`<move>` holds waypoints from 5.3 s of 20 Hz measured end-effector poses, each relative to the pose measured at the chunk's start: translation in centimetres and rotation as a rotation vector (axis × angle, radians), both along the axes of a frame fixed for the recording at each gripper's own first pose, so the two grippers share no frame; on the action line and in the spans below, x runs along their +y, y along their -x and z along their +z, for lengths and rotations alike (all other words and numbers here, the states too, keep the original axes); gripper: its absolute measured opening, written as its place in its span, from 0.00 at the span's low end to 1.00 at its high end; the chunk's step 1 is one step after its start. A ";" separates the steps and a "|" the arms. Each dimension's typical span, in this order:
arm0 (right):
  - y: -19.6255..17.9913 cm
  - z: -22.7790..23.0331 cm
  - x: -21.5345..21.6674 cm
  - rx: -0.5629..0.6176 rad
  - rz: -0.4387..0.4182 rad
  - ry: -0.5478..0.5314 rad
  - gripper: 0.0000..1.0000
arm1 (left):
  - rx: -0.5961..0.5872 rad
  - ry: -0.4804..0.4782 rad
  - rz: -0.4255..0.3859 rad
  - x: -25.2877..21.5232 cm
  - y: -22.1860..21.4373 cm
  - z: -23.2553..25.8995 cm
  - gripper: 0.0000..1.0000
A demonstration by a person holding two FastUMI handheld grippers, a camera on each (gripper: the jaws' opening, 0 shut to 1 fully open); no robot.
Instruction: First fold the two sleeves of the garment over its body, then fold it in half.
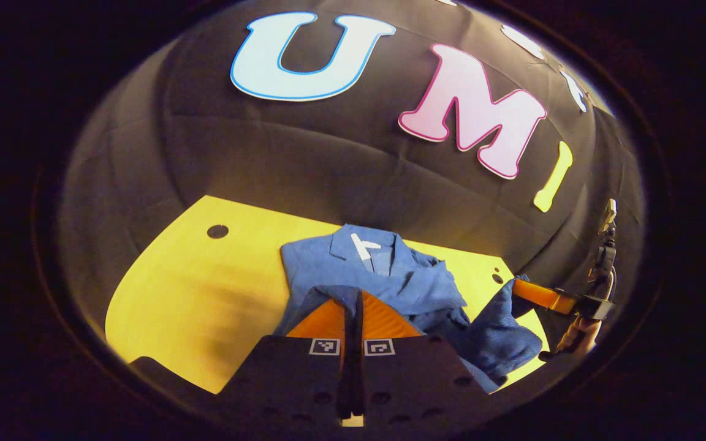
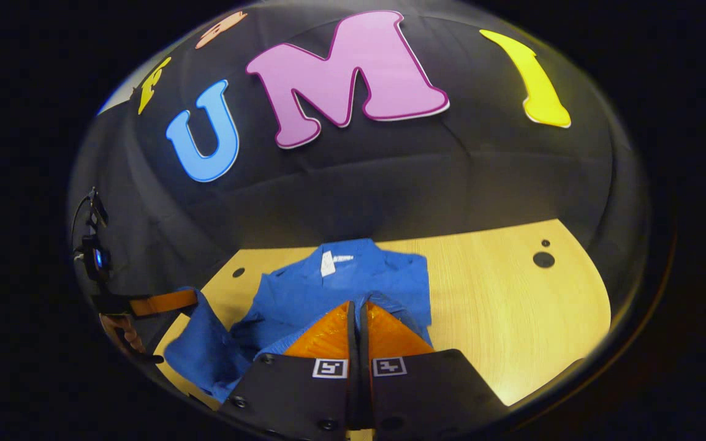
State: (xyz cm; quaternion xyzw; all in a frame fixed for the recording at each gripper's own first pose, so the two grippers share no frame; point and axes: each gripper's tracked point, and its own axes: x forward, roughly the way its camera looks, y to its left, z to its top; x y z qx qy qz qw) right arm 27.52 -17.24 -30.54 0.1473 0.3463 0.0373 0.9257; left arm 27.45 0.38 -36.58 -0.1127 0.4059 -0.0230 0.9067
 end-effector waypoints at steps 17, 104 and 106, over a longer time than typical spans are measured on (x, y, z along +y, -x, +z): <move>-17.6 -15.3 -8.8 -0.033 -0.236 0.123 0.19 | -0.279 -0.096 0.038 6.2 -22.6 -14.9 0.22; 25.4 27.7 7.9 -0.553 -0.201 0.338 0.91 | -0.728 -0.238 0.055 2.1 20.6 28.6 0.82; 25.4 27.6 8.2 -0.552 -0.192 0.330 0.94 | -0.728 -0.236 0.056 1.9 20.7 28.8 0.82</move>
